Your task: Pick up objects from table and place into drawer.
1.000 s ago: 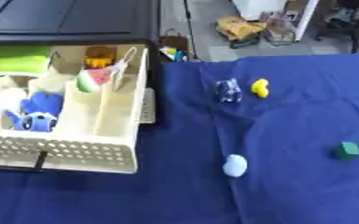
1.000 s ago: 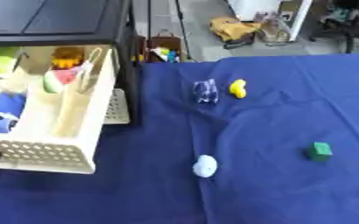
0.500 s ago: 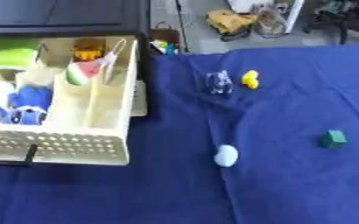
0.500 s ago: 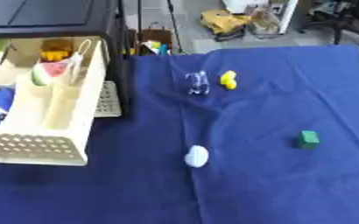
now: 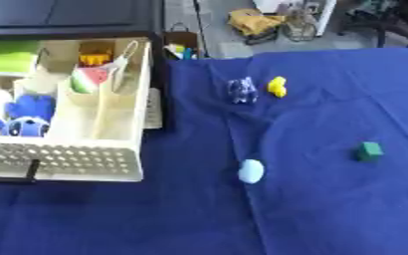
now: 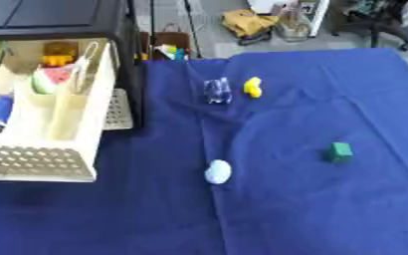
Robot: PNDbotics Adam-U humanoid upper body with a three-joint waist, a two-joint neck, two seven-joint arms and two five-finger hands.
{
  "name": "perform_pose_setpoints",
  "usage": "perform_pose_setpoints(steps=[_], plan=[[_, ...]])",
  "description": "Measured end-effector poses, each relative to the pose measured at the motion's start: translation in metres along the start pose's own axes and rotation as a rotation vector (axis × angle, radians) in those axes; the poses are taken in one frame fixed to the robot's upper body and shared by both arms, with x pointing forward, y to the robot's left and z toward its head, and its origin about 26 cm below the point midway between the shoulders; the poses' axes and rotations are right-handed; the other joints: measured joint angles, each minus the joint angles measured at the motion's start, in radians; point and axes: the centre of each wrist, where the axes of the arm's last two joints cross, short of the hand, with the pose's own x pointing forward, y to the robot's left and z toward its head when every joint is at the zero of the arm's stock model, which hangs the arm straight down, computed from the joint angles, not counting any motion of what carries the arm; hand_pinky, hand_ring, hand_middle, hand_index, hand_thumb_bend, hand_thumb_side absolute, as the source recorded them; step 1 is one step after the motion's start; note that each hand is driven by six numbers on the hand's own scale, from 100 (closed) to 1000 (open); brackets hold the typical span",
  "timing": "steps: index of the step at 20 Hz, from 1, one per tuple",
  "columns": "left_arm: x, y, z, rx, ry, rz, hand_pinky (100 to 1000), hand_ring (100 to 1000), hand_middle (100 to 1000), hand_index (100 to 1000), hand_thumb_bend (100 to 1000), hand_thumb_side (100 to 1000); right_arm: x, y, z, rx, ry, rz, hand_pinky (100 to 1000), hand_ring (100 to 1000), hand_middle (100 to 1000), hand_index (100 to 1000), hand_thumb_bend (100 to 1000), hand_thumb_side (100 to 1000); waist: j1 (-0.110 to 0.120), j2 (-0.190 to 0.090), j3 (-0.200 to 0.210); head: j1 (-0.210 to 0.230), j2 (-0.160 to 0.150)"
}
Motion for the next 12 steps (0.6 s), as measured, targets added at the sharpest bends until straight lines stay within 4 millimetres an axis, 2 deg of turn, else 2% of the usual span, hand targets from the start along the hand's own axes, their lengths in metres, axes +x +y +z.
perform_pose_setpoints(steps=[3, 6, 7, 11, 12], plan=[[0.000, 0.000, 0.000, -0.004, 0.002, 0.001, 486, 559, 603, 758, 330, 1000, -0.013, 0.014, -0.001, 0.118, -0.002, 0.030, 850, 867, 772, 924, 428, 1000, -0.002, -0.002, 0.000, -0.013, 0.000], [0.000, 0.000, 0.001, -0.005, 0.003, 0.003, 486, 559, 603, 758, 330, 1000, -0.024, 0.019, -0.007, 0.184, -0.001, 0.043, 850, 867, 772, 924, 428, 1000, -0.003, -0.003, 0.000, -0.020, 0.001], [0.000, 0.000, 0.001, -0.006, 0.004, 0.004, 486, 559, 603, 758, 330, 1000, -0.028, 0.020, -0.009, 0.202, 0.001, 0.047, 871, 898, 805, 952, 488, 923, -0.003, -0.003, 0.000, -0.025, 0.001], [0.000, 0.000, 0.001, -0.007, 0.007, 0.005, 486, 559, 603, 758, 330, 1000, -0.045, 0.037, -0.008, 0.320, 0.013, 0.070, 888, 919, 822, 976, 588, 874, -0.009, -0.003, -0.001, -0.073, 0.000], [0.000, -0.001, 0.001, -0.008, 0.007, 0.005, 486, 559, 603, 758, 330, 1000, -0.050, 0.041, -0.007, 0.348, 0.017, 0.076, 889, 920, 824, 977, 590, 872, -0.009, -0.003, 0.000, -0.079, 0.000]])
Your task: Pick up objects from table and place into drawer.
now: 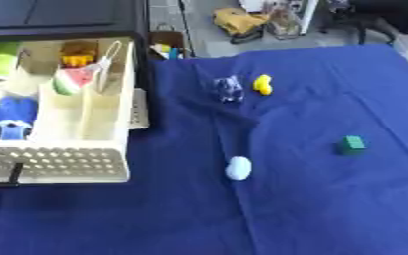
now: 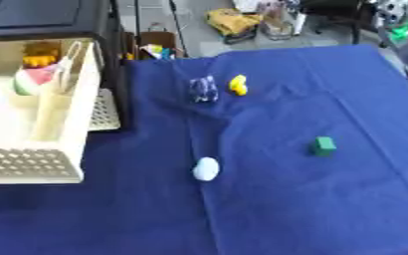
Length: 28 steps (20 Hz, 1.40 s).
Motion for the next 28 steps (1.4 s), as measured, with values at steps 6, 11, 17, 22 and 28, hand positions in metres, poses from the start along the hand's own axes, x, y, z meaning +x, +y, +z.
perform_pose_setpoints(steps=[6, 11, 17, 22, 28], plan=[[0.000, 0.000, 0.000, -0.002, 0.002, 0.000, 486, 560, 604, 758, 329, 1000, -0.026, 0.017, -0.007, 0.156, 0.021, 0.029, 902, 940, 858, 1000, 625, 771, 0.000, 0.000, 0.003, -0.016, -0.006], [0.000, 0.000, 0.000, -0.003, 0.003, 0.000, 486, 560, 604, 758, 329, 1000, -0.048, 0.033, -0.008, 0.291, 0.042, 0.041, 904, 942, 861, 1000, 606, 714, 0.000, 0.000, 0.009, -0.019, -0.011], [0.000, 0.000, 0.000, -0.003, 0.003, 0.000, 487, 560, 605, 758, 328, 1000, -0.059, 0.040, -0.007, 0.402, 0.053, 0.032, 908, 944, 845, 1000, 633, 602, 0.001, 0.000, 0.010, -0.016, -0.020], [0.000, 0.000, 0.000, -0.003, 0.003, 0.000, 486, 560, 605, 758, 327, 1000, -0.067, 0.051, 0.001, 0.498, 0.079, -0.021, 912, 943, 818, 1000, 586, 500, 0.007, 0.008, 0.013, -0.008, -0.031], [0.000, 0.000, 0.000, -0.003, 0.002, 0.000, 487, 561, 605, 758, 326, 1000, -0.067, 0.061, 0.011, 0.598, 0.077, -0.102, 925, 950, 817, 1000, 316, 412, 0.012, 0.012, 0.016, 0.000, -0.038]])
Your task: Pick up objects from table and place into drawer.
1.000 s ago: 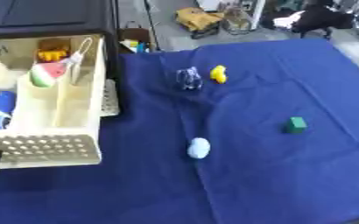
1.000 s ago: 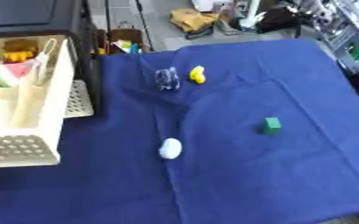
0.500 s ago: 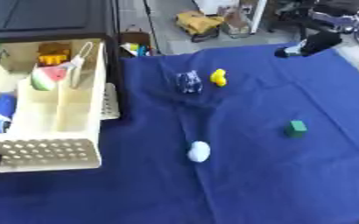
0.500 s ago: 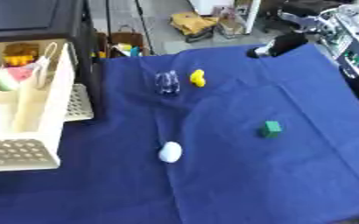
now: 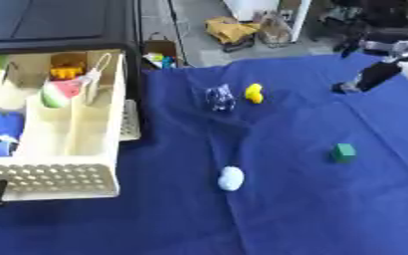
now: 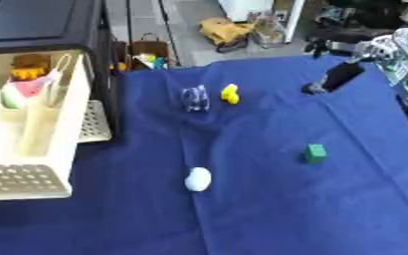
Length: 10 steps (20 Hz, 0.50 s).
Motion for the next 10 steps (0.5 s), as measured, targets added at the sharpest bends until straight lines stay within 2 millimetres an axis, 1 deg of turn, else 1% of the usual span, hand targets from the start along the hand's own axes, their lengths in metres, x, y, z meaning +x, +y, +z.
perform_pose_setpoints(steps=[2, 5, 6, 9, 10], plan=[[0.000, 0.000, 0.000, 0.000, 0.000, 0.000, 486, 561, 605, 758, 325, 1000, 0.001, 0.001, 0.002, 0.027, -0.012, -0.014, 923, 947, 811, 1000, 306, 405, 0.000, 0.000, 0.000, 0.000, -0.004], [0.000, 0.000, 0.000, 0.000, 0.000, 0.000, 487, 561, 605, 758, 324, 1000, 0.004, 0.000, 0.006, 0.060, -0.025, -0.022, 924, 947, 810, 1000, 234, 403, 0.000, 0.000, -0.001, 0.002, -0.008], [0.000, 0.000, 0.000, 0.000, 0.000, 0.000, 487, 561, 605, 758, 325, 1000, 0.005, -0.001, 0.007, 0.072, -0.029, -0.027, 924, 947, 809, 1000, 254, 397, 0.000, 0.000, -0.001, 0.003, -0.008], [0.000, 0.000, 0.000, 0.000, 0.000, 0.000, 486, 561, 605, 758, 324, 1000, 0.006, -0.002, 0.012, 0.108, -0.029, -0.035, 926, 951, 818, 1000, 243, 386, 0.000, 0.000, -0.001, 0.006, -0.010], [0.000, 0.000, 0.000, 0.000, 0.000, 0.000, 486, 561, 605, 758, 324, 1000, 0.006, -0.002, 0.014, 0.122, -0.027, -0.039, 929, 954, 824, 1000, 261, 381, 0.000, 0.000, -0.001, 0.007, -0.011]])
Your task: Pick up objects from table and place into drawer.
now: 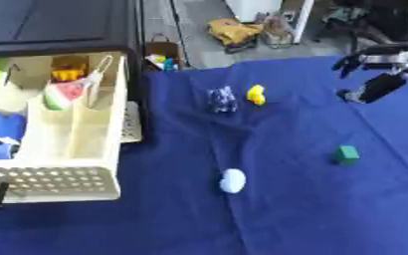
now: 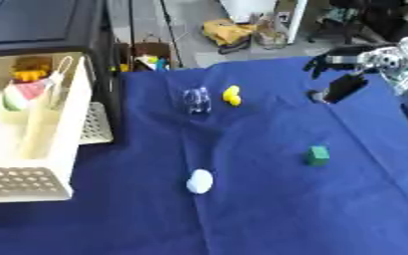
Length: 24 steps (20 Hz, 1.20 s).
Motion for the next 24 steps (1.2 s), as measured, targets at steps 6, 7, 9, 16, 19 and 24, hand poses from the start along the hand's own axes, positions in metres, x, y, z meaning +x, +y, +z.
perform_pose_setpoints(steps=[6, 7, 9, 16, 19, 24], plan=[[0.000, 0.000, 0.000, 0.000, 0.000, 0.000, 486, 561, 606, 757, 318, 1000, -0.004, 0.006, 0.008, 0.099, 0.011, -0.022, 941, 971, 870, 1000, 410, 355, -0.001, 0.001, -0.006, 0.004, -0.006], [0.000, 0.000, 0.000, 0.000, 0.000, 0.000, 486, 561, 606, 758, 317, 1000, -0.004, 0.007, 0.009, 0.112, 0.011, -0.025, 942, 971, 872, 1000, 433, 359, -0.001, 0.002, -0.007, 0.005, -0.006], [0.000, 0.000, 0.000, 0.000, 0.000, 0.000, 486, 561, 606, 757, 316, 1000, -0.004, 0.011, 0.010, 0.130, 0.013, -0.027, 940, 970, 876, 1000, 414, 363, -0.001, 0.003, -0.010, 0.007, -0.006], [0.000, 0.000, 0.000, -0.001, 0.000, -0.001, 487, 561, 606, 757, 317, 1000, -0.005, 0.025, 0.013, 0.180, 0.023, -0.017, 944, 976, 894, 1000, 471, 359, 0.000, 0.007, -0.015, 0.012, -0.006], [0.000, 0.000, 0.000, -0.001, 0.000, -0.002, 486, 561, 606, 757, 316, 1000, -0.003, 0.029, 0.017, 0.189, 0.022, -0.006, 940, 974, 895, 1000, 462, 369, 0.000, 0.009, -0.019, 0.017, -0.006], [0.000, 0.000, 0.000, -0.001, -0.001, -0.003, 487, 561, 607, 757, 316, 1000, 0.006, 0.033, 0.021, 0.188, 0.010, 0.023, 934, 969, 890, 1000, 476, 364, 0.000, 0.011, -0.019, 0.021, -0.006]])
